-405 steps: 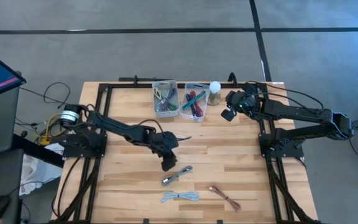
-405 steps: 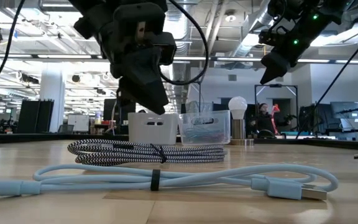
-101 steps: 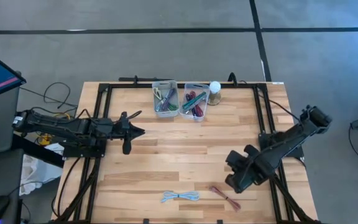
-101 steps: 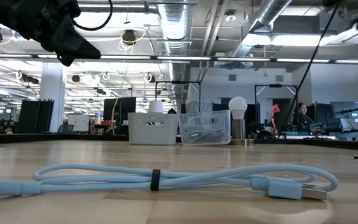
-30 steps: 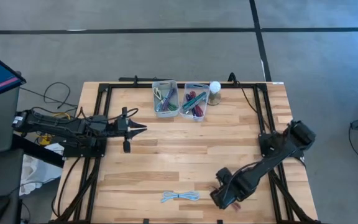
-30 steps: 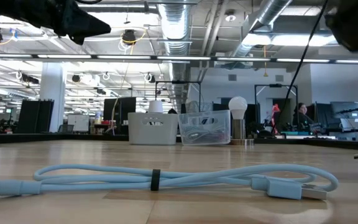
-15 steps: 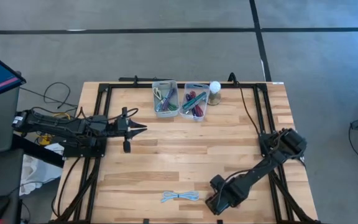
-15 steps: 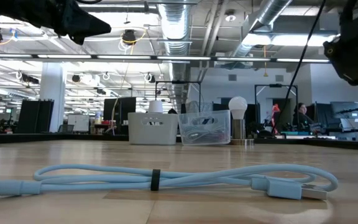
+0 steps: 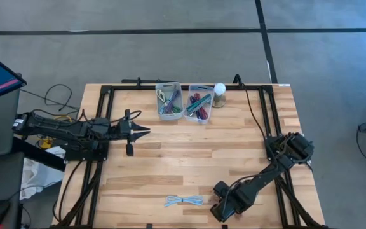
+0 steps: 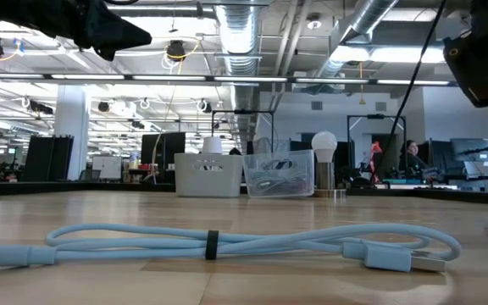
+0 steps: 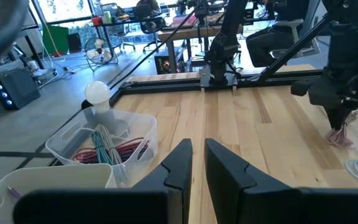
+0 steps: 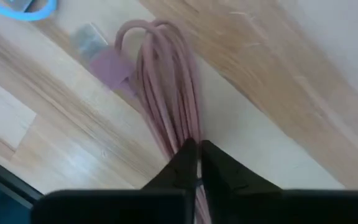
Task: Pick & Place USB Port
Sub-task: Put the pink charger cable into the white bin
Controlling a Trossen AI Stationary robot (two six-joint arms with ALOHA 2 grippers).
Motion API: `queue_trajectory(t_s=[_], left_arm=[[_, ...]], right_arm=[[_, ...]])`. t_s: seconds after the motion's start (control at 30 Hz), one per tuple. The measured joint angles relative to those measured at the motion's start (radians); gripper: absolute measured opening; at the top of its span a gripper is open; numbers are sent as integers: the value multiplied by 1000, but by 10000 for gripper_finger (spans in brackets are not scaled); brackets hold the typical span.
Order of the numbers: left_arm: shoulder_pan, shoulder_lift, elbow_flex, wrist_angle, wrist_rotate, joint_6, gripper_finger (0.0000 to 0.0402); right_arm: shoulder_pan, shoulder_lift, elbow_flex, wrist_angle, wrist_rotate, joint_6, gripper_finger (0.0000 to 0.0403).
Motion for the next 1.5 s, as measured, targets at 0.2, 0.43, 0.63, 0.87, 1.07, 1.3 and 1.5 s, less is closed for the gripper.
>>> queue_trajectory(t_s=[0.2,0.43,0.63,0.87,1.07,1.3,1.5], left_arm=[[0,0,0,0,0,0,44],[0,0,0,0,0,0,44],[0,0,0,1,0,0,44],[0,0,0,1,0,0,44],[0,0,0,1,0,0,44],[0,0,0,1,0,0,44],[0,0,0,1,0,0,44]], right_arm=[[-2,0,0,-3,1,-32,4],[-18,0,10,-27,0,-96,2],[-45,0,91,-173,40,-164,1],[-73,0,213,-351,162,-248,0],[-99,0,321,-504,401,-336,0],[-179,-45,357,-575,634,-486,0],[-289,-112,357,-457,746,-705,0]])
